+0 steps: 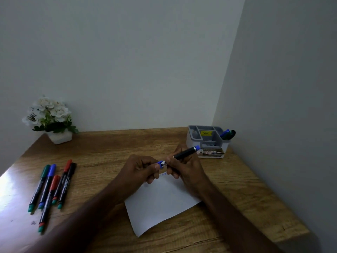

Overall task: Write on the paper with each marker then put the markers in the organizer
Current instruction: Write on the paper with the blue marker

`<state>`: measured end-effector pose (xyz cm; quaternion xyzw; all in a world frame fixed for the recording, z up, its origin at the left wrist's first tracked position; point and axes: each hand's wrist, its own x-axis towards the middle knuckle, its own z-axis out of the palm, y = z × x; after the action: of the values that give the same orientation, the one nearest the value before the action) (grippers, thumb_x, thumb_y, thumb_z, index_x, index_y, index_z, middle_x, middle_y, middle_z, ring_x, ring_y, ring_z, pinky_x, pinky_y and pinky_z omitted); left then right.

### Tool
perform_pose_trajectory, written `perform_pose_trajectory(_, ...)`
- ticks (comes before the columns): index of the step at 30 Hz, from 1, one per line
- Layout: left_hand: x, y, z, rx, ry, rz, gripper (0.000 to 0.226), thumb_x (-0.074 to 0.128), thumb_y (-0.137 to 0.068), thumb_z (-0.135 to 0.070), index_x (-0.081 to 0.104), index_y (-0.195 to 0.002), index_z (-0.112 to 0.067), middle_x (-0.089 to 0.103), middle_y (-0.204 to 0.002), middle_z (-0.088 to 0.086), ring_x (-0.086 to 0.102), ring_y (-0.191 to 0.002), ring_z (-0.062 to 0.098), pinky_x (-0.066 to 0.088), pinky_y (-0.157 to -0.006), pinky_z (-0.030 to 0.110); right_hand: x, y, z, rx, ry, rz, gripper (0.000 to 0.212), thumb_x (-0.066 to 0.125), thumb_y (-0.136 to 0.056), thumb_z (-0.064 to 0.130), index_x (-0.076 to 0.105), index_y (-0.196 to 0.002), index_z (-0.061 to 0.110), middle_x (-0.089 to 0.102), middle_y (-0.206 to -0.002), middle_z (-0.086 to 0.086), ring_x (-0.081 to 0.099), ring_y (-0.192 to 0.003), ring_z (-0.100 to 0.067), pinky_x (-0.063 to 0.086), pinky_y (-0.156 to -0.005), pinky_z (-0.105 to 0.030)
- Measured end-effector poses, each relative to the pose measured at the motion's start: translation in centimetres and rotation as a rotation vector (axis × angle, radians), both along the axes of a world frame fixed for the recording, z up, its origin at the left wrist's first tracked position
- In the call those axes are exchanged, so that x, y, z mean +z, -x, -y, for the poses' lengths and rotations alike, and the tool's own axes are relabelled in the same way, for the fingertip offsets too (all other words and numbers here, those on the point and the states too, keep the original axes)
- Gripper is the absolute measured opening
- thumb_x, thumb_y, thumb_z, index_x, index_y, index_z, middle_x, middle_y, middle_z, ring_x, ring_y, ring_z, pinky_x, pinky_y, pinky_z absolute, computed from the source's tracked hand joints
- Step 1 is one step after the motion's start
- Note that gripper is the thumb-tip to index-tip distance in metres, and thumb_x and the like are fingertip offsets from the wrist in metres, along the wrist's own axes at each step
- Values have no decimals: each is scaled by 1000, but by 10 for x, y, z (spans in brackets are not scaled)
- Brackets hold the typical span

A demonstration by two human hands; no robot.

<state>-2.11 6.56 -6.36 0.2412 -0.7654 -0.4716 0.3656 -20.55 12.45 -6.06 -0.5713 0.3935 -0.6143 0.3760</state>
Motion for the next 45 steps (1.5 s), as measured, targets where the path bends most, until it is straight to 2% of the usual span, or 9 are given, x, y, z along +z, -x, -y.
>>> perform_pose_trajectory(3, 5, 8, -4, -9, 18, 20, 26, 54, -98, -20, 73, -83, -9, 69, -67, 11, 60, -57, 19, 45, -57, 31, -2, -2, 1, -85, -11, -82, 9, 68, -90, 7, 61, -89, 1, 65, -71, -7, 57, -60, -18, 46, -51, -23)
perform_pose_trajectory(8, 33, 34, -4, -16, -39, 67, 27, 49, -100, -26, 72, -93, -14, 75, -80, -2, 69, -67, 11, 46, -59, 17, 12, 4, 0, -264, 7, -137, 9, 58, -98, 13, 65, -102, 15, 69, -94, -1, 65, -86, -3, 51, -76, -18)
perform_pose_trajectory(11, 49, 60, 9, 14, 73, 196, 34, 47, -98, -41, 72, -97, -17, 76, -84, -5, 71, -73, 6, 46, -61, 14, 35, 29, 2, -380, 52, -157, 19, 51, -102, 18, 60, -119, 18, 68, -102, -4, 65, -95, -9, 53, -82, -25)
perform_pose_trajectory(14, 59, 87, 30, 6, 248, 331, 31, 53, -98, -38, 73, -96, -14, 75, -87, -3, 70, -71, 5, 51, -62, 17, 68, 72, 2, -546, 46, -452, 40, 51, -101, 20, 41, -140, 26, 64, -99, 0, 66, -83, -13, 55, -66, -25)
perform_pose_trajectory(19, 68, 133, 59, -6, 464, 394, 17, 62, -93, -24, 74, -94, -11, 73, -84, 0, 66, -69, 10, 56, -66, 32, 127, 146, -10, -884, -77, -888, 17, 70, -88, 28, 63, -102, 21, 67, -88, 0, 61, -73, -14, 50, -62, -29)
perform_pose_trajectory(23, 73, 163, 65, -10, 582, 379, 15, 63, -91, -19, 74, -94, -10, 71, -85, -2, 59, -68, -1, 41, -62, 7, 140, 177, -6, -861, -284, -1119, 9, 75, -78, 25, 78, -85, 19, 71, -83, -3, 58, -77, -14, 44, -59, -21)
perform_pose_trajectory(34, 67, 193, 67, -43, 602, 424, 19, 64, -91, -22, 73, -100, -9, 71, -93, 2, 64, -81, 11, 53, -71, 25, 115, 194, 40, -680, -514, -1166, 29, 71, -74, 26, 73, -96, 7, 72, -89, -9, 67, -81, -21, 61, -72, -34)
perform_pose_trajectory(41, 72, 176, 69, -26, 601, 410, 18, 63, -92, -22, 74, -98, -9, 73, -89, 3, 66, -79, 13, 53, -71, 27, 115, 191, 39, -667, -491, -1070, 38, 67, -87, 41, 76, -92, 4, 74, -91, -11, 68, -87, -23, 59, -80, -40)
perform_pose_trajectory(45, 73, 163, 69, 7, 579, 399, 17, 63, -91, -21, 74, -97, -10, 73, -88, 2, 65, -76, 10, 49, -66, 18, 120, 183, 35, -715, -393, -995, 26, 64, -90, 27, 77, -92, 4, 75, -95, -13, 69, -87, -20, 58, -76, -34)
